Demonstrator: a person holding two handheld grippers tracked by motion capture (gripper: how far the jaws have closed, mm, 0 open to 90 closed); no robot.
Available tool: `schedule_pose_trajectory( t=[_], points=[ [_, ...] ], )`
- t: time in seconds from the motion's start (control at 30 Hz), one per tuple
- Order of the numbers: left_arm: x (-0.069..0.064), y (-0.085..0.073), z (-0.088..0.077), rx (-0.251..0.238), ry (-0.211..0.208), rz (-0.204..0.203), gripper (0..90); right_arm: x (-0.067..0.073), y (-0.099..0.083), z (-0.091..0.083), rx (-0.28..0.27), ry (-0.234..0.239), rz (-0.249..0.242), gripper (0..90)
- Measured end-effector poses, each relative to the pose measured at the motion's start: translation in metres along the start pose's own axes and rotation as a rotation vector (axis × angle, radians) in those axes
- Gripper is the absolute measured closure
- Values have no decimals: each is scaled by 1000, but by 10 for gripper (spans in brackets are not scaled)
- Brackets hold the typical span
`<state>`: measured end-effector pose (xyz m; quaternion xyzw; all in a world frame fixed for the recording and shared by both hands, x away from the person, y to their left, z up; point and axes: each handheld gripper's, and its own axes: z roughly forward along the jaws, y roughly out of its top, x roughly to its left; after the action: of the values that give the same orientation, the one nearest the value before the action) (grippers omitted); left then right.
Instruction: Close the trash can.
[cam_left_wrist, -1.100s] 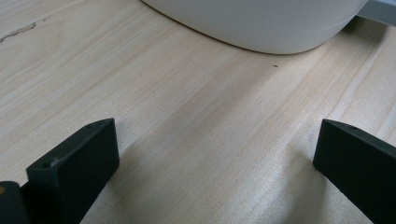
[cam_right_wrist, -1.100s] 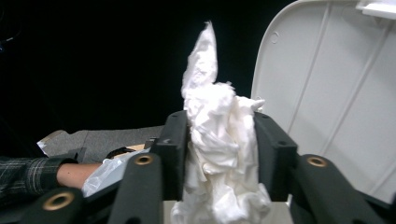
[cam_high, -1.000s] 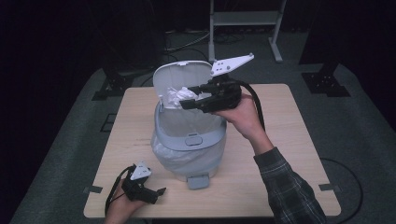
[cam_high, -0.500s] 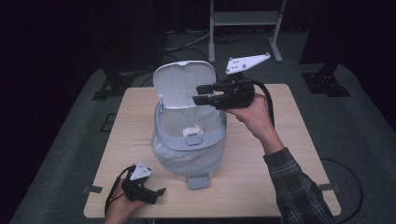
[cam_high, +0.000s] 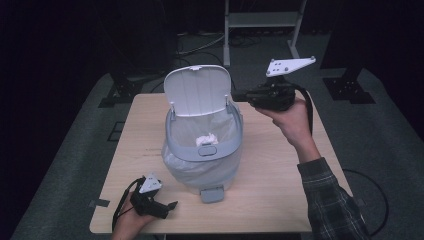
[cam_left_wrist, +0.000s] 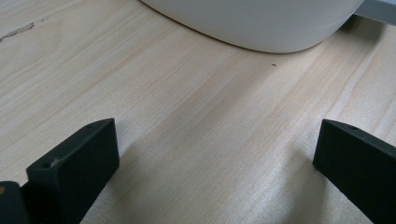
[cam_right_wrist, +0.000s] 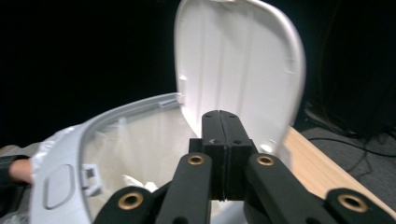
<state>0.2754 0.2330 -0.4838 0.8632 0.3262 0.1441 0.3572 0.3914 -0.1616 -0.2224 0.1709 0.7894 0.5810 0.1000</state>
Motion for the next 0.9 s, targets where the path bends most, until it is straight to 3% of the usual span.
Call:
schedule_pose_trajectory(
  t=[0.33, 0.57, 0.9],
  points=[
    [0, 0, 0, -1, -2, 1, 0, -25, -4, -6, -18, -100, 18, 900],
    [0, 0, 0, 0, -2, 1, 0, -48, -2, 5, -30, -103, 47, 899],
    [0, 0, 0, -2, -2, 1, 0, -62, 8, 35, -22, -105, 54, 897]
  ],
)
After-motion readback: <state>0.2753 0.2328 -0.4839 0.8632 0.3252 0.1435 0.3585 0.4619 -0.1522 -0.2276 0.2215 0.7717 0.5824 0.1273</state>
